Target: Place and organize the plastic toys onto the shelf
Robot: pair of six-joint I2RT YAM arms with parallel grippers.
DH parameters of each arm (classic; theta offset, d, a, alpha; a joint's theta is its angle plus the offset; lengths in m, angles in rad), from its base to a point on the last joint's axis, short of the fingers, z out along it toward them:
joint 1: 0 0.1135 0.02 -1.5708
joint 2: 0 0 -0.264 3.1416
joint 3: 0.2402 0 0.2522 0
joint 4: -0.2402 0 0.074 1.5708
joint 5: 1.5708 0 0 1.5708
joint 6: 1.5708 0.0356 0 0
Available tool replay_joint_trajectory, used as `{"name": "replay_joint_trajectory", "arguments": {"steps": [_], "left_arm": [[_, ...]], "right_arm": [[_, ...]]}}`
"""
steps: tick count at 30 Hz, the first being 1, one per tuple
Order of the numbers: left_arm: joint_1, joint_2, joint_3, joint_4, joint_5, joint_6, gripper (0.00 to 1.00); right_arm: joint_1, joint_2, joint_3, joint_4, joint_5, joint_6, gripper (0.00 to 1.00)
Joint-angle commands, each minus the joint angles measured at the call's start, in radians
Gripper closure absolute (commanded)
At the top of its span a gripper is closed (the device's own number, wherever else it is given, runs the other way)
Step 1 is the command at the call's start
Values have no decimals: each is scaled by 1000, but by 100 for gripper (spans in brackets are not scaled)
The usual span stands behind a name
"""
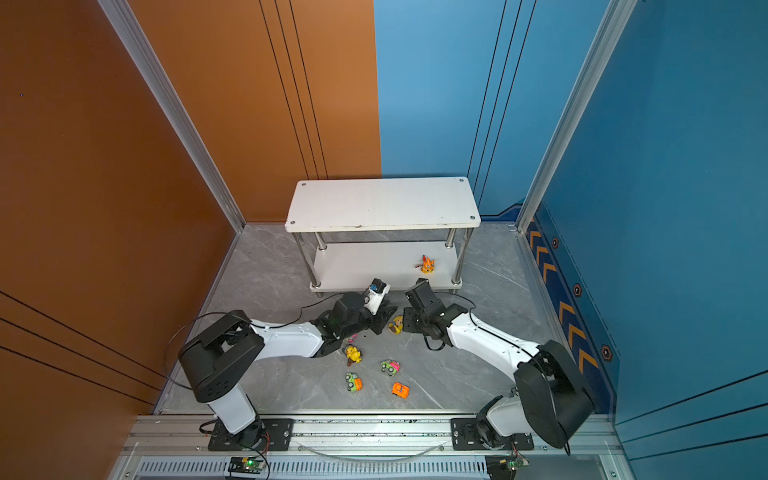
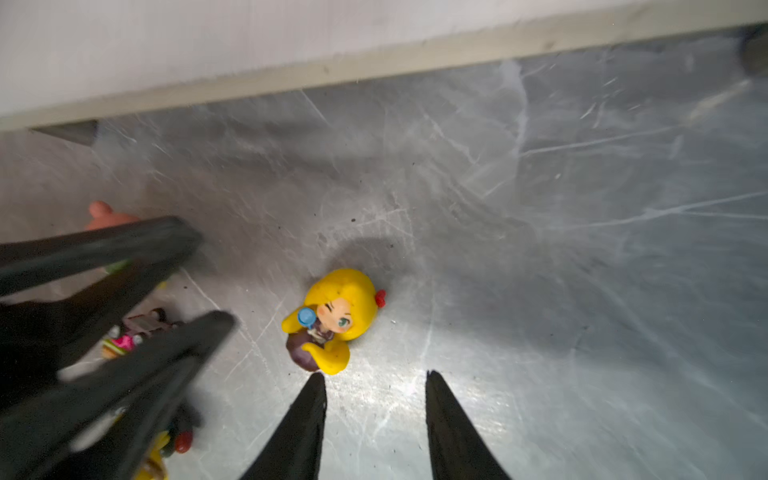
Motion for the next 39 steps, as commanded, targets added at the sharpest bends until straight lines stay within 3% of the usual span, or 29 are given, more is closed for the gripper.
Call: {"name": "replay_joint_trajectory", "arguments": {"steps": [1,10,12,15,20,26,33,37,39], "left_arm": [[36,24,37,-76,163,-17,54],[60,100,89,-103,399,-110,48],[58,113,92,-103,404,-125,42],[59,147,118,-124,407,-129,42],[57,215,184,-177,435,-128,58],[46,239,218,-246,464,-118,59],[30,187,223,-426,435,-49,50],[8,174,258,-502,432,-39,63],[0,171,261,-524,430,-39,63]], "right_arm": [[-58,-124,-43,-101,21,-33,56],[-154,-295,-65,-200,-2,-64,54],[-167,-312,-65,-210,-10,-70,53],[-181,-334,-67,-215,-32,-74,54],[-193,-364,-69,-236,-36,-89,53],[-227,-396,-86,-244,-56,-101,53],[-242,-386,-105,-206,-100,-94,53],[-241,-383,-112,-197,-108,-88,52],[-241,-386,-115,-195,-112,-83,52]]}}
